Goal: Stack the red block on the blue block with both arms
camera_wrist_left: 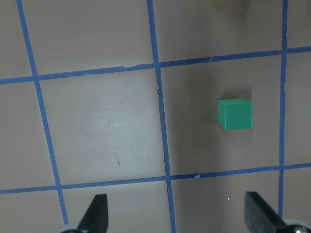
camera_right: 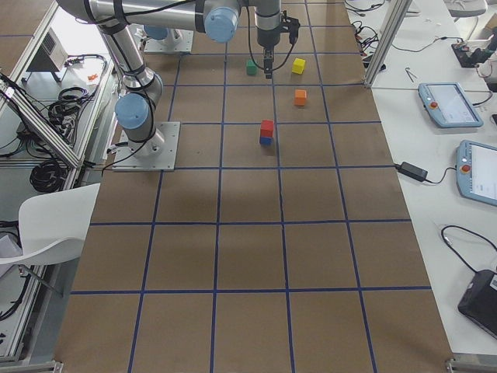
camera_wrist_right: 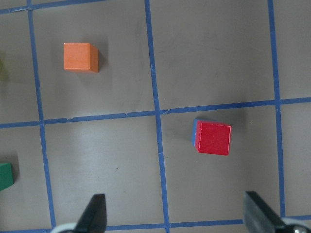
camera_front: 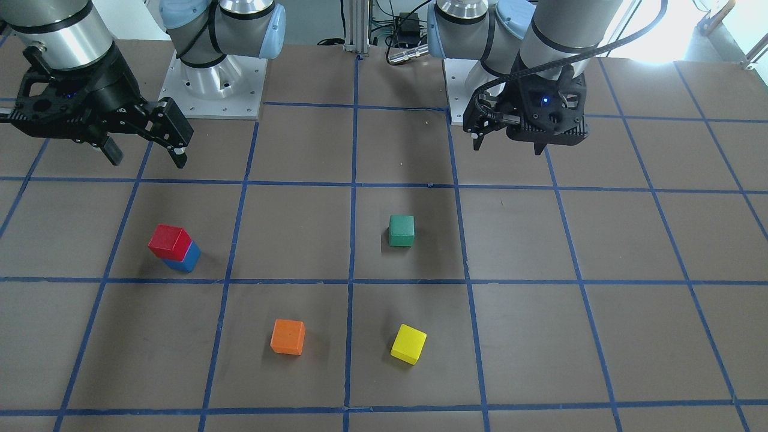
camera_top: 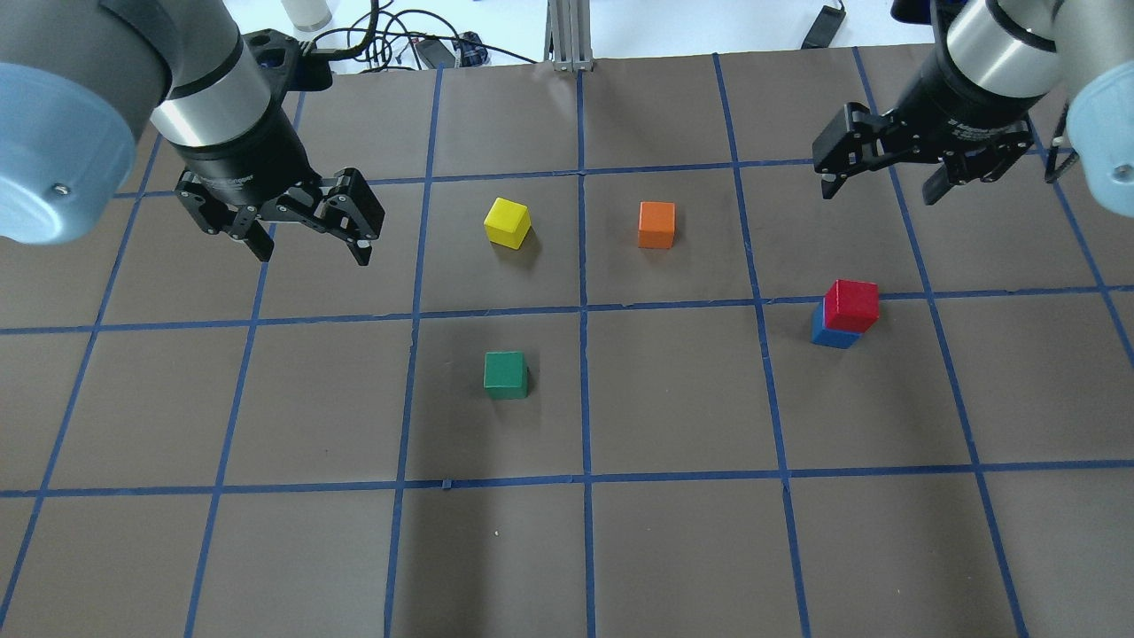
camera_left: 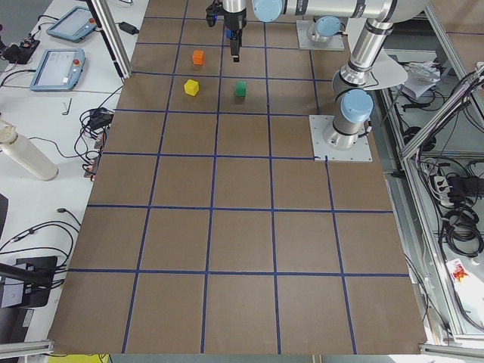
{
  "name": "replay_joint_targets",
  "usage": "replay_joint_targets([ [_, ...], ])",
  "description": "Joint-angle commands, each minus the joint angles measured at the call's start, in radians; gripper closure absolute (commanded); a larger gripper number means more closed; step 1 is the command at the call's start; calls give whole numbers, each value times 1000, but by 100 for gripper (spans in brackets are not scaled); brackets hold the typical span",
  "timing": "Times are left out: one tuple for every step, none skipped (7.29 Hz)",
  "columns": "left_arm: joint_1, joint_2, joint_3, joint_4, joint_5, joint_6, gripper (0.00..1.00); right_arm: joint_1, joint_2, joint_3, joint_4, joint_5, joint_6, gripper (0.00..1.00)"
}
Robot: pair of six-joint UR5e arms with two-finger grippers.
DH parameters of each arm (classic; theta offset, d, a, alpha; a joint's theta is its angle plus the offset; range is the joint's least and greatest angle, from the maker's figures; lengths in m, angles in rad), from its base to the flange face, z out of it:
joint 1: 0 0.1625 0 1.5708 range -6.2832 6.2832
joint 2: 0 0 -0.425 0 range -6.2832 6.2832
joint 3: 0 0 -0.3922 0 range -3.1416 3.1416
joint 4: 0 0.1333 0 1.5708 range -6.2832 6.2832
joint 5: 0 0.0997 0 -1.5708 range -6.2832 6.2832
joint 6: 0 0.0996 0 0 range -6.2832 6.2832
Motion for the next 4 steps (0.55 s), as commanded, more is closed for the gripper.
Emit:
replay_joint_targets([
  [-1, -5, 9, 4, -2, -7, 0, 24, 26, -30, 9, -6, 13, 0],
  [-1, -2, 9, 7, -4, -7, 0, 47, 37, -24, 3, -2, 45, 0],
  [-1, -3, 9, 38, -4, -6, 0, 87, 52, -33, -6, -7, 50, 0],
  [-1, -5, 7, 41, -4, -6, 0, 103, 54, -33, 1, -10, 50, 0],
])
